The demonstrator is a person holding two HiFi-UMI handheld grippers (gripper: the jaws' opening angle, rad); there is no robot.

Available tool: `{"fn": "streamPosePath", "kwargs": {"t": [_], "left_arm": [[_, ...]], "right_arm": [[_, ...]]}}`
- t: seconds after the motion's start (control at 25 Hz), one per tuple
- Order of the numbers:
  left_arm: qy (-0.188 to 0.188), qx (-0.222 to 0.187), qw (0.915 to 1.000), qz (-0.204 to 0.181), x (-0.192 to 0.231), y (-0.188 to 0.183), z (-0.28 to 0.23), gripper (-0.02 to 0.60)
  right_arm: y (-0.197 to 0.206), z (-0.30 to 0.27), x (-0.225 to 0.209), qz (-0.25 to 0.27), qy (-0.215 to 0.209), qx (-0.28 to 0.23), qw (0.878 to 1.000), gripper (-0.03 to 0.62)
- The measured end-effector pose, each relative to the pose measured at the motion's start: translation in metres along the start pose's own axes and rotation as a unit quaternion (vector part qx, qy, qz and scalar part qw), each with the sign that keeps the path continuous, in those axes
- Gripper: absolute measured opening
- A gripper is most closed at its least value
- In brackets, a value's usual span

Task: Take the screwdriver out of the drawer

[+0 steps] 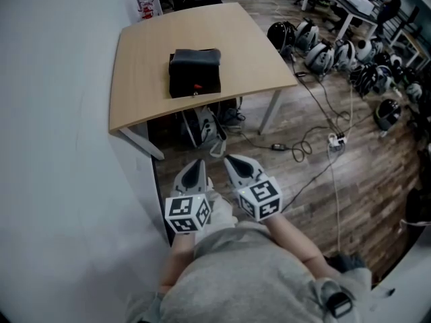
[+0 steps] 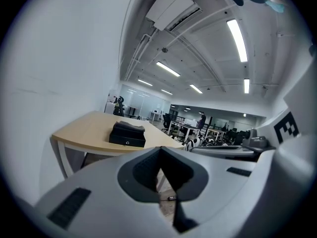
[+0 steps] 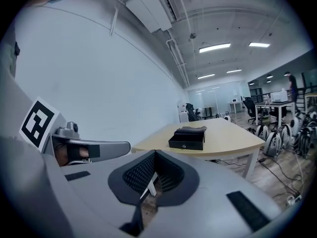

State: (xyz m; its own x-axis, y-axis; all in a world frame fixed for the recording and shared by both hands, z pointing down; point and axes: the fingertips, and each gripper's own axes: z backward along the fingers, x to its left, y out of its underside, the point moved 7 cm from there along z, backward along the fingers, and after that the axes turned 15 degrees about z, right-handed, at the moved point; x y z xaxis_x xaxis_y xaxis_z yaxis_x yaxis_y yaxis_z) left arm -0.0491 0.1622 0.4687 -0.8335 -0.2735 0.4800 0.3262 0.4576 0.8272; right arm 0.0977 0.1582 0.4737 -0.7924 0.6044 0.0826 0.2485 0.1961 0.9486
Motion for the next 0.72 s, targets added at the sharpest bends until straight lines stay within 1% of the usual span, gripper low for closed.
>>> {"fn": "streamPosePath", "kwargs": {"t": [0.12, 0.32, 0.72], "left_arm": [[-0.002, 0.001, 1.0000, 0.001, 0.006, -0.006, -0.016, 0.002], [-0.003, 0.006, 1.0000, 0.004, 0.019, -0.025, -0.055, 0.002], [0.003, 0.017, 0.9999, 0.003, 0.062, -0.082, -0.149, 0.002]], "right_arm": [[0.000, -0.013, -0.012, -0.003, -0.002, 0.001, 1.000, -0.002], [-0.006, -0.043, -0.043, -0.012, 0.005, 0.008, 1.000, -0.002], [-0.036, -0.140, -0.109, -0.020, 0.019, 0.011, 1.000, 0.000]]}}
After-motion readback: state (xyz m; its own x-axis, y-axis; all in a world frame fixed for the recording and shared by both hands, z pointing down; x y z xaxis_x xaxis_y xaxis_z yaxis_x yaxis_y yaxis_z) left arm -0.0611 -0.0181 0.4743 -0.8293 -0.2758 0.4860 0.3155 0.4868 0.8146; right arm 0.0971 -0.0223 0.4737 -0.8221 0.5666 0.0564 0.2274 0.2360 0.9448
